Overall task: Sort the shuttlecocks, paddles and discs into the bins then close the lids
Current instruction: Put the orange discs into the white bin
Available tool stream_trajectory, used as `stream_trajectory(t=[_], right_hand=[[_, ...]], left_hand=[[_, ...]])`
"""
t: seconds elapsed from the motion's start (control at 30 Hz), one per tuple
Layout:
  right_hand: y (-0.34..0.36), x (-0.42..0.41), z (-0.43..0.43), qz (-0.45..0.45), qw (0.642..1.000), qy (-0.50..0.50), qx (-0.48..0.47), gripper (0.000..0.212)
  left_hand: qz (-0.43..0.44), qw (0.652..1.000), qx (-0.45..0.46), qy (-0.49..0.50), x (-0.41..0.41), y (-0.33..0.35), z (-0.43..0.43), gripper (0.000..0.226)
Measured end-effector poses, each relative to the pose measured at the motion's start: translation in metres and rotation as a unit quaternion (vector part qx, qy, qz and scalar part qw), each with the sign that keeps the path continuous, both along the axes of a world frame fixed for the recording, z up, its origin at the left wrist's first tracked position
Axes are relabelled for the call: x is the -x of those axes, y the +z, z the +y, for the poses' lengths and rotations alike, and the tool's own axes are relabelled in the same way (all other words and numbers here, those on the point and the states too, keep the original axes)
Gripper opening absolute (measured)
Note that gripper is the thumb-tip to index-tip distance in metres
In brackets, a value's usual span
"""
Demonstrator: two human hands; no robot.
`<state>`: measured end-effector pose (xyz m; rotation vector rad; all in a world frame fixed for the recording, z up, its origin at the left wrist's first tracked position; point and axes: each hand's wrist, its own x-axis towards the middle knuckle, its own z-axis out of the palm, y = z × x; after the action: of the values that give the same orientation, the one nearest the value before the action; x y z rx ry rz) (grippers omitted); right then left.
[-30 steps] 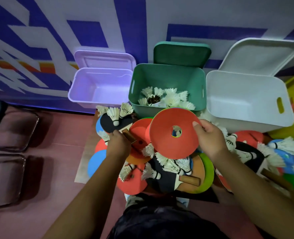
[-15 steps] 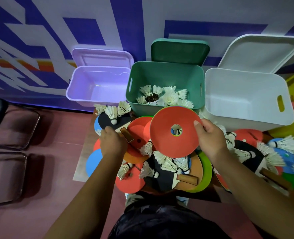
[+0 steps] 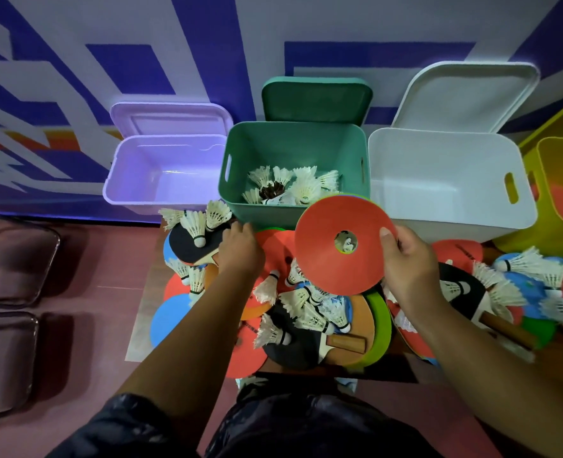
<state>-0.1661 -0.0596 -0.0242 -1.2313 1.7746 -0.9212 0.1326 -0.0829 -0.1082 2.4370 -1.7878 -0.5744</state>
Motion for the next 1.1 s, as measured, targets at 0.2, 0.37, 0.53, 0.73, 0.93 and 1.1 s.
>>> stream_trajectory(t=[0.2, 0.37, 0.53, 0.73, 0.93, 1.1], right_hand=[[-0.015, 0.008, 0.009, 0.042, 0.999, 0.010, 0.002, 0.025], [-0.019, 0.007, 0.010, 0.063, 0.998, 0.006, -0.006, 0.024], [-0.020, 0.008, 0.006, 0.076, 0.997, 0.009, -0.006, 0.027], [-0.018, 0.010, 0.006, 0.061, 0.998, 0.011, -0.003, 0.028], [-0.012, 0.014, 0.008, 0.022, 1.000, 0.015, 0.001, 0.021], [0.004, 0.021, 0.010, -0.017, 1.000, -0.006, -0.007, 0.019]], left_hand=[[-0.077, 0.996, -0.012, -0.037, -0.009, -0.011, -0.011, 0.032], [0.001, 0.998, 0.064, -0.011, 0.005, -0.002, -0.005, 0.024], [0.061, 0.998, -0.002, 0.000, 0.020, -0.003, -0.004, 0.030], [0.074, 0.995, -0.070, -0.011, 0.032, -0.007, -0.010, 0.058], [0.040, 0.995, -0.092, 0.000, 0.028, -0.011, -0.020, 0.066], [0.101, 0.993, -0.048, 0.040, 0.043, 0.017, -0.018, 0.024]])
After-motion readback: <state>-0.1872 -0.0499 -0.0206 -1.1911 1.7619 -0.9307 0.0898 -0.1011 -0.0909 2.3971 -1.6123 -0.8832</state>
